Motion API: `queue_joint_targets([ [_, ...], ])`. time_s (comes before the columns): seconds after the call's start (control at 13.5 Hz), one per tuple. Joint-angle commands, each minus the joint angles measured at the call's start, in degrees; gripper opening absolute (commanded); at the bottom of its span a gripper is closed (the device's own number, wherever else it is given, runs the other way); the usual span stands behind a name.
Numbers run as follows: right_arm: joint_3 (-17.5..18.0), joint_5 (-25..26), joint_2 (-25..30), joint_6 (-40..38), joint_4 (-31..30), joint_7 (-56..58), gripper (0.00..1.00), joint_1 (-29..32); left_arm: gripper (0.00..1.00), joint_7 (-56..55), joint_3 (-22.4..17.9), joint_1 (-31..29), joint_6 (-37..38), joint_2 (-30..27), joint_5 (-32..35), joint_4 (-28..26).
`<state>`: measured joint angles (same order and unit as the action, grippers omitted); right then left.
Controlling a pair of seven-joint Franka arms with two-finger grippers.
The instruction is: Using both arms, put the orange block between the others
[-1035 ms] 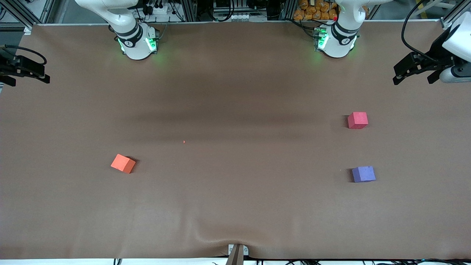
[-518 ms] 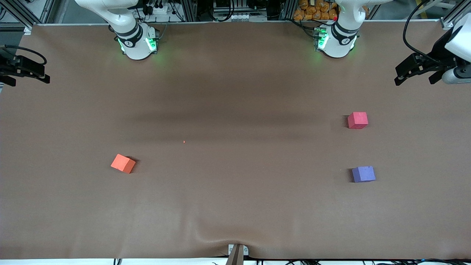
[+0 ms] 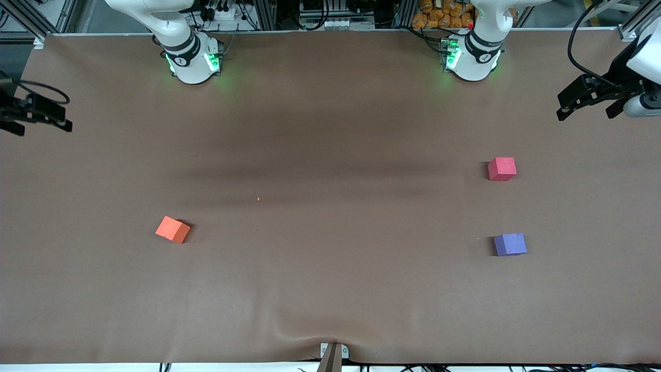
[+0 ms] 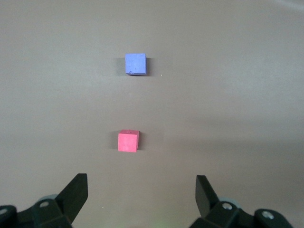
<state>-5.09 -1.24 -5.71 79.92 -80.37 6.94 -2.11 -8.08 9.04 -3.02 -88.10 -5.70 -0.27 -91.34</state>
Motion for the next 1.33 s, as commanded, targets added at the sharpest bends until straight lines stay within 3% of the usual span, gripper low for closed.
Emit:
queue_joint_targets([
  [0.0,-0.3,-1.1,-5.1,3.9,-0.6,-0.3,1.00,-0.3,1.00,1.1,0.5,0.0,0.1,0.9,1.2,1.3],
  [0.3,-0.3,-1.3,-13.3,12.4,-3.9,1.0,1.00,-2.4,1.00,0.5,0.5,0.4,0.1,1.9,0.2,1.4],
  [0.74,-0.2,-1.6,-27.0,30.4,-7.3,28.3,1.00,-3.3,1.00,0.5,0.5,0.5,0.0,2.7,0.3,1.5],
  [1.26,-0.1,-2.8,-31.9,34.2,-7.3,38.1,1.00,-3.4,1.00,0.5,0.5,0.6,0.1,2.9,0.1,1.4],
])
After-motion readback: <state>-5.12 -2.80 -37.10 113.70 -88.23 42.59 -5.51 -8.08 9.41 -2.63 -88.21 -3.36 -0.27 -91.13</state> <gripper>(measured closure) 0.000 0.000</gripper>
